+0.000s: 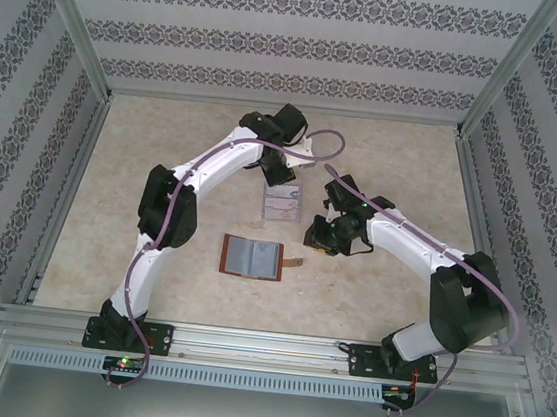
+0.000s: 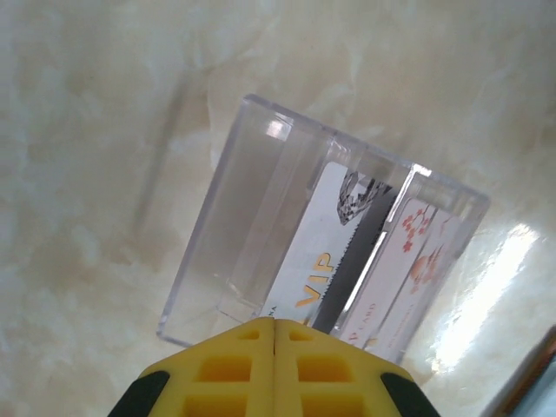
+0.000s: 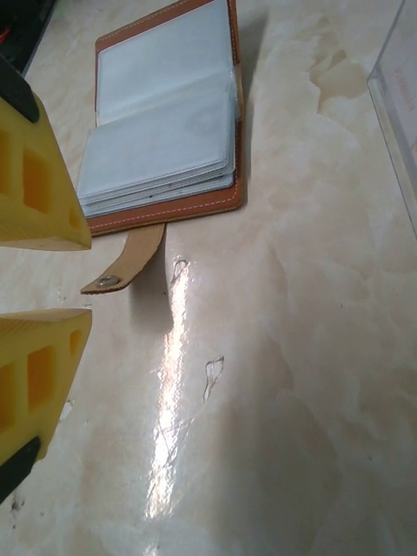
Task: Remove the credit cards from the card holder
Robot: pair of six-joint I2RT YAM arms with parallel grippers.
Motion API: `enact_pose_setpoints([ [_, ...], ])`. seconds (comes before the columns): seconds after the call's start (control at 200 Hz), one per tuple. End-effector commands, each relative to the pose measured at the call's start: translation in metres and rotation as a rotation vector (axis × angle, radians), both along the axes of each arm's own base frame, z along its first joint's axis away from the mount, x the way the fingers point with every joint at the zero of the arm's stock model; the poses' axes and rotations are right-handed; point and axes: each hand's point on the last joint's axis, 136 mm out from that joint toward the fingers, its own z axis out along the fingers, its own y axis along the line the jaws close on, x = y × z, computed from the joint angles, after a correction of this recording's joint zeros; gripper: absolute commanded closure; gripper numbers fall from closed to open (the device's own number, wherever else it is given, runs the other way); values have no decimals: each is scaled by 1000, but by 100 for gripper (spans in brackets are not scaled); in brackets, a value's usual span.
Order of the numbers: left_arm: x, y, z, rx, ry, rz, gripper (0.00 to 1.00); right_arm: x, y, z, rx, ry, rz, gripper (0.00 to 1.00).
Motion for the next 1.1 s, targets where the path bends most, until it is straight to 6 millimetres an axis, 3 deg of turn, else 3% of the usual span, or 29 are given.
enact_pose_setpoints([
  [0.0,4,-3,22,-117,-2,200,100,4,11,3,10,-10,16,74],
  [0.27,-12,19,18,-150,61,466,100,0,27,-5,16,18,58,74],
  [0.705,-44,36,36,-370,27,673,100,-8,43,-27,14,83,106,74],
  [1.094,-84,37,11,-388,193,829,100,-21,44,-39,-3,125,134,74],
])
